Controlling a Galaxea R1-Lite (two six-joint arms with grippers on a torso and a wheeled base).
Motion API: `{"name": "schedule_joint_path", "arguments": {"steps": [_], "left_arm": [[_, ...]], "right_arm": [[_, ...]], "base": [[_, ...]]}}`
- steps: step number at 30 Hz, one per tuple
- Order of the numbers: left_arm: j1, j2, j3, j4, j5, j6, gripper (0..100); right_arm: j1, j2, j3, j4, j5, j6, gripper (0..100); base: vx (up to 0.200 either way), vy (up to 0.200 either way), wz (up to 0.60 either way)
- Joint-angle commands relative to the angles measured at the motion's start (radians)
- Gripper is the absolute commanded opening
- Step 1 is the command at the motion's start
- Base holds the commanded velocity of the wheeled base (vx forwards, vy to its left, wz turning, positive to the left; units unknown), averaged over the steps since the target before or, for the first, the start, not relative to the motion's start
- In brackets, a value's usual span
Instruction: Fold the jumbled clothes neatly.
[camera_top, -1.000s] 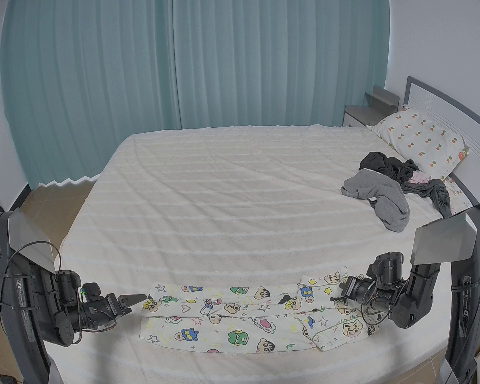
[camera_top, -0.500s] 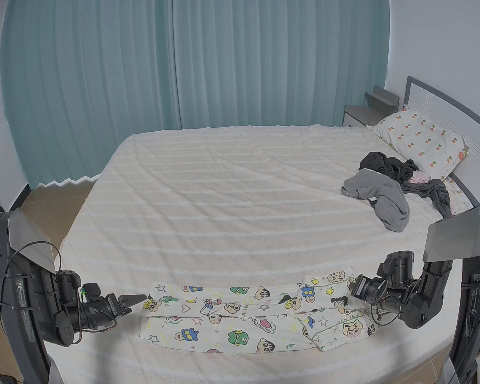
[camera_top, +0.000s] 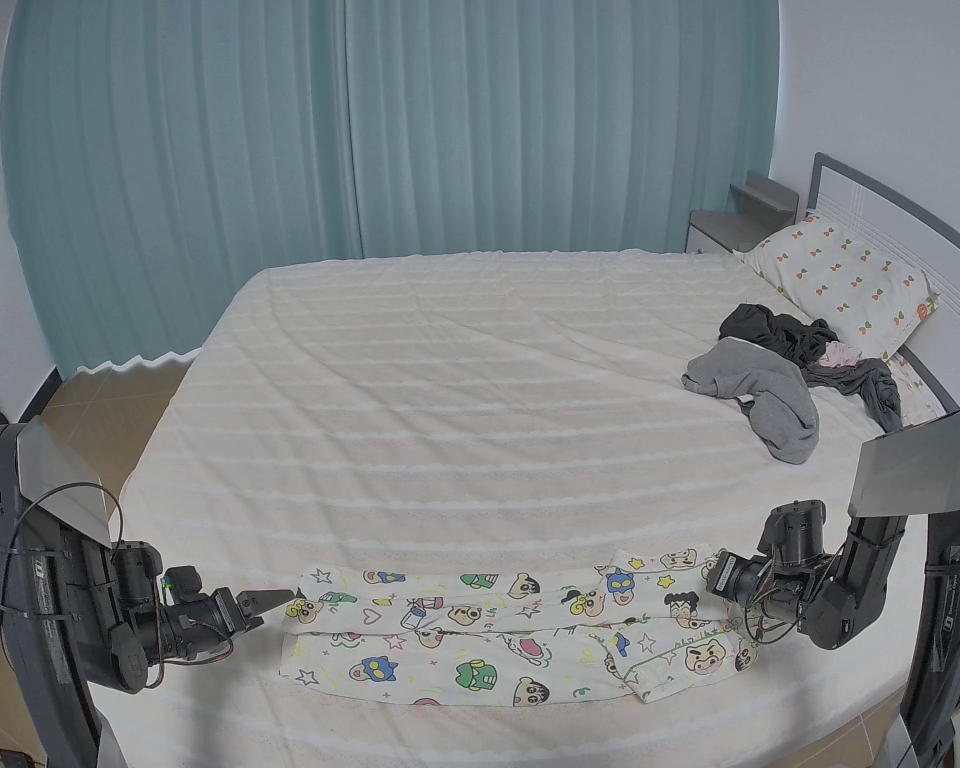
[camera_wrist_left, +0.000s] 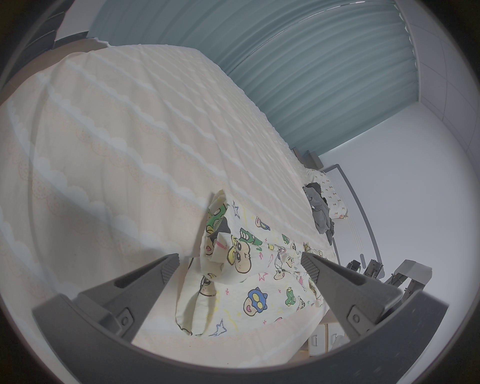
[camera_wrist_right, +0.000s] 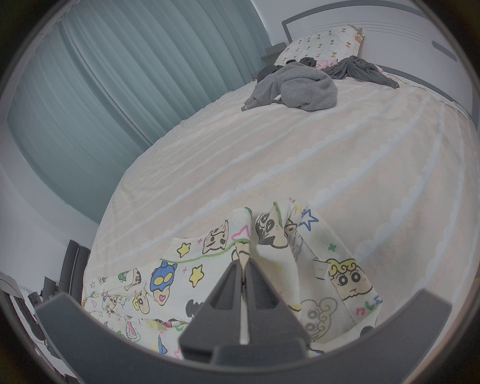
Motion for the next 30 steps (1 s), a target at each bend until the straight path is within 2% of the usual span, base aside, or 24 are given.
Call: {"name": "schedule_joint_path", "arguments": {"steps": [1,2,3,8,10,14,15,21,26,30], "left_arm": [[0.0,0.003,0.0,-0.018,0.0,-0.001,100],[0.0,0.003,0.0,-0.018,0.0,-0.001,100],[0.0,0.003,0.0,-0.018,0.0,-0.001,100],[-0.001,0.003,0.0,-0.018,0.0,-0.001,100],[0.0,0.003,0.0,-0.018,0.0,-0.001,100],[-0.001,0.003,-0.002,-0.018,0.0,-0.002,100],[-0.001,0.003,-0.002,-0.018,0.0,-0.001,100],[0.0,0.001,0.0,-0.018,0.0,-0.002,100],[0.0,0.001,0.0,-0.018,0.0,-0.002,100],[0.0,0.001,0.0,-0.018,0.0,-0.001,100]], "right_arm": [[0.004,0.001,0.004,0.001,-0.001,-0.003,0],[0.006,0.004,0.004,0.001,-0.001,-0.003,0],[0.006,0.004,0.004,0.001,-0.001,-0.003,100],[0.003,0.013,0.006,-0.01,-0.006,-0.012,100],[0.0,-0.06,0.001,-0.01,-0.043,-0.015,100],[0.026,-0.126,-0.008,-0.005,-0.043,-0.013,100],[0.073,-0.143,-0.025,-0.01,-0.046,-0.01,100],[0.184,-0.11,-0.119,-0.001,-0.046,0.002,100],[0.267,0.059,-0.198,-0.001,-0.038,0.053,100],[0.288,0.116,-0.231,0.001,0.023,0.06,100]], "base": [[0.0,0.0,0.0],[0.0,0.0,0.0],[0.0,0.0,0.0],[0.0,0.0,0.0],[0.0,0.0,0.0],[0.0,0.0,0.0],[0.0,0.0,0.0],[0.0,0.0,0.0],[0.0,0.0,0.0],[0.0,0.0,0.0]]}}
